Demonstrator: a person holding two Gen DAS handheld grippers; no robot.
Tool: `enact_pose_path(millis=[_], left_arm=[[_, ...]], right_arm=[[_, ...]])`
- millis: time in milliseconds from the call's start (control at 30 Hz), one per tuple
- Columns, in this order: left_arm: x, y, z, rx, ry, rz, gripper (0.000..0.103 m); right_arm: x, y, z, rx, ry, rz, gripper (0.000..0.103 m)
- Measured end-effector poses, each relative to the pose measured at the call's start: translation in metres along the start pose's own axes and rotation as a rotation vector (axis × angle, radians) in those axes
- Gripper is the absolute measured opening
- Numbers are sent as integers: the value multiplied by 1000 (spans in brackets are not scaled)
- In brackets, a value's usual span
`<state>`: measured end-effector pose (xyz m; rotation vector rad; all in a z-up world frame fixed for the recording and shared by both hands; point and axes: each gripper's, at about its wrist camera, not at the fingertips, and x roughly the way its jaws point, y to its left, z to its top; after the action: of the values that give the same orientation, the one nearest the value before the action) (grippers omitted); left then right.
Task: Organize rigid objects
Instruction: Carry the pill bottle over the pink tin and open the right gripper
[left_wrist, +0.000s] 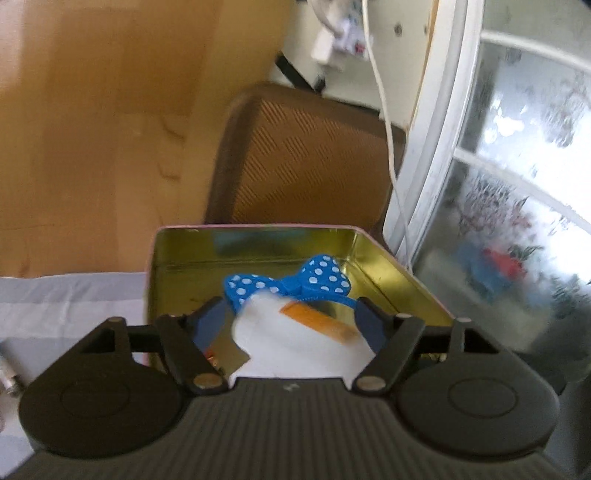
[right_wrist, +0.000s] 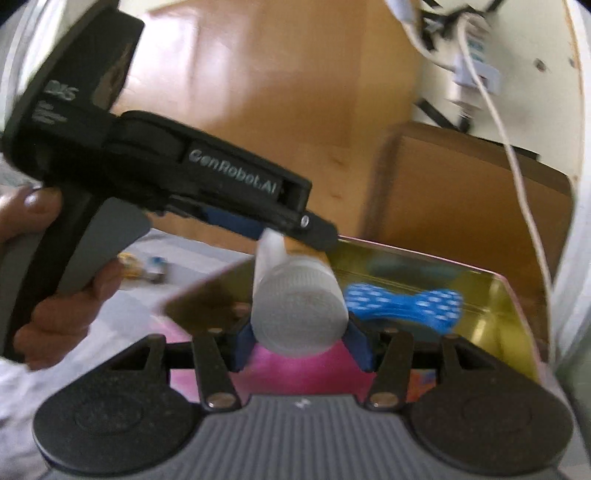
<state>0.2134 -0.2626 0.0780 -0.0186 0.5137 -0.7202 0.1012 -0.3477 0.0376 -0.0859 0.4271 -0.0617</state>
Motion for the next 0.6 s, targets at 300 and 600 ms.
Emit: enact_pose_path(millis=[300, 600], left_arm=[[-17, 2, -7, 8, -30, 91, 86], [-130, 49, -82, -57, -77, 179, 88]], right_arm=[[17, -34, -8, 109, -15, -112, 54], [-40, -6, -1, 197, -167, 27, 54]])
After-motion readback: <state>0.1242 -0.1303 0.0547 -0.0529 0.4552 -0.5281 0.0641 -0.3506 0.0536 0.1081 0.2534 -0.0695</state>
